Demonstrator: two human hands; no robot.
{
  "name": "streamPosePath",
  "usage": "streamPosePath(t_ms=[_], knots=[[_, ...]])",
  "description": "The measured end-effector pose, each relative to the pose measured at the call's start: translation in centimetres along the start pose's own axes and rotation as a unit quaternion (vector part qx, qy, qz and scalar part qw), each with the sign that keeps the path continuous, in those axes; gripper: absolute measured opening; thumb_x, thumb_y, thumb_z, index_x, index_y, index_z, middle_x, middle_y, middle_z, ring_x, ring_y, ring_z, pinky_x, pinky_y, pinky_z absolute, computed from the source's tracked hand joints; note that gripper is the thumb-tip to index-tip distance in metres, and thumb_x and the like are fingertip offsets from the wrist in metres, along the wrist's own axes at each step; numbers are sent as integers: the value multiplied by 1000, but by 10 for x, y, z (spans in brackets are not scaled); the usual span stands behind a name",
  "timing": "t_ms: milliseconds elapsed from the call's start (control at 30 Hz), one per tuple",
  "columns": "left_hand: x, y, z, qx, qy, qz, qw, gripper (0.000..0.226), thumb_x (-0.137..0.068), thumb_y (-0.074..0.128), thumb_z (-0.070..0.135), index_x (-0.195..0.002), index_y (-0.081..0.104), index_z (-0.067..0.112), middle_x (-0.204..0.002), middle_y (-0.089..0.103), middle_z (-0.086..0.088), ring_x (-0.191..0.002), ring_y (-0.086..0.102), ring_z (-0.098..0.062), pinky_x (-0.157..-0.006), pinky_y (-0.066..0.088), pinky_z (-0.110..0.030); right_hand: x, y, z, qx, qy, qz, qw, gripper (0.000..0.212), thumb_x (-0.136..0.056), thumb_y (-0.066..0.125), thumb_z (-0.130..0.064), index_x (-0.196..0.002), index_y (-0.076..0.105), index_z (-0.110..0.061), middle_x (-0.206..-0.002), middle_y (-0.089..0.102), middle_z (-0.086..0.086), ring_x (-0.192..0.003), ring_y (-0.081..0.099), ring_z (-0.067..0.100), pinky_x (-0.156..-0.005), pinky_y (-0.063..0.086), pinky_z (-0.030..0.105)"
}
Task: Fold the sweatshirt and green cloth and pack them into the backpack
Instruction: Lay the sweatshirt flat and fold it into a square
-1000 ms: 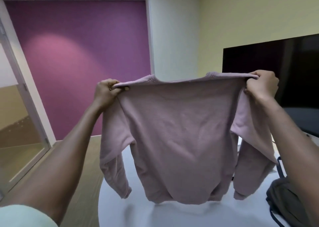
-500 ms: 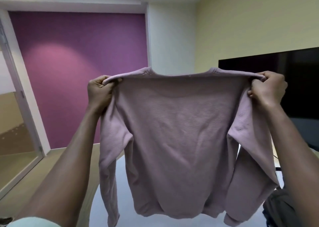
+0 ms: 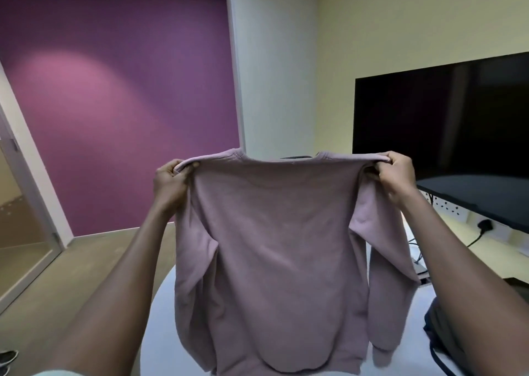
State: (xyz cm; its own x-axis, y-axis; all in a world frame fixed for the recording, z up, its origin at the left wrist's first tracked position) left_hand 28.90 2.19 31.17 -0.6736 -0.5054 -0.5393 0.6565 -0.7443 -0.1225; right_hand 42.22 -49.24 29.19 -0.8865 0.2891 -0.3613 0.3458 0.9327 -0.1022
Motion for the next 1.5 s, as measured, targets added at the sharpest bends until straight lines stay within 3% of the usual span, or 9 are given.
streamPosePath(t_ms=[100, 233, 467, 633, 867, 1000, 1200, 1400, 1500], knots=[[2, 1, 5, 55, 17, 7, 998, 19, -91, 69, 20, -73, 64, 21, -61, 47, 10, -58, 36, -1, -54, 30, -21, 13, 8, -17, -52, -4, -3, 999, 23, -74, 56, -4, -77, 70, -21, -87, 70, 10, -100, 68, 38, -90, 56, 53], [-2, -7, 14, 63, 26, 15, 998, 24, -94, 67, 22, -71, 61, 22, -52, 47, 20, -55, 36, 3, -52, 32, -17, 16, 10, -32, -76, -29, 11, 997, 27, -81, 55, 1, -80, 70, -21, -84, 71, 6, -92, 70, 29, -89, 58, 47], [-2, -12, 24, 59, 21, -45, 997, 31, -92, 69, 34, -69, 53, 21, -61, 36, 9, -55, 29, -5, -50, 25, -27, 23, -2, -40, -71, -31, 33, 996, 24, -82, 48, -1, -79, 67, -16, -82, 71, 15, -81, 73, 31, -76, 62, 41], [10, -11, 32, 105, -1, -82, 991, 28, -91, 71, 32, -73, 60, 14, -66, 46, 2, -56, 37, -7, -50, 32, -24, 35, -21, -42, -45, -38, 73, 996, 22, -82, 50, -2, -79, 67, -15, -73, 68, 10, -65, 67, 21, -72, 60, 41], [16, -3, 64, 160, -4, -120, 980, 33, -95, 64, 19, -63, 68, 18, -56, 60, 15, -50, 50, 0, -48, 43, -16, 39, -44, -74, -53, -88, 124, 987, 23, -81, 48, -4, -74, 63, -20, -63, 62, 3, -54, 60, 12, -56, 52, 30], [11, -1, 60, 164, -15, -137, 977, 27, -94, 67, 23, -69, 64, 11, -62, 61, 5, -56, 51, -7, -52, 44, -20, 28, -46, -76, -45, -83, 127, 987, 22, -82, 51, -6, -78, 66, -21, -62, 63, 4, -50, 59, 12, -52, 52, 27], [13, 16, 8, 53, -73, -151, 984, 29, -91, 71, 26, -72, 64, 6, -53, 54, 7, -47, 43, -6, -46, 34, -20, 8, -21, -29, 28, -8, 73, 997, 28, -79, 48, 4, -83, 72, -10, -64, 66, 10, -48, 60, 14, -51, 52, 25], [21, 30, -74, -105, -120, -220, 962, 39, -86, 76, 29, -77, 67, -7, -67, 45, -3, -67, 36, -16, -56, 23, -30, 6, 18, 54, 149, 26, -56, 987, 23, -58, 58, -3, -73, 73, -11, -73, 72, 12, -73, 69, 31, -74, 58, 52], [27, 34, -112, -183, -142, -256, 938, 22, -82, 80, 25, -74, 76, 5, -61, 51, 1, -62, 41, -15, -59, 28, -29, 20, 37, 75, 240, 23, -108, 965, 30, -69, 61, 9, -87, 77, -9, -84, 72, 10, -85, 65, 27, -76, 54, 38]])
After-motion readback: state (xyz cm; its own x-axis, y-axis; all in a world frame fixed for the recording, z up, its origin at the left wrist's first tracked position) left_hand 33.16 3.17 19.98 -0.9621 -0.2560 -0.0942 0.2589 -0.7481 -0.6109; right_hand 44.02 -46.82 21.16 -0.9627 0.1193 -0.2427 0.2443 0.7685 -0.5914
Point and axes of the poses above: each hand's wrist, its own x-axis away from the middle knuckle, its own y-axis out of the palm, z = x × y, the point moved 7 cm from there along -x, towards the middle knuckle
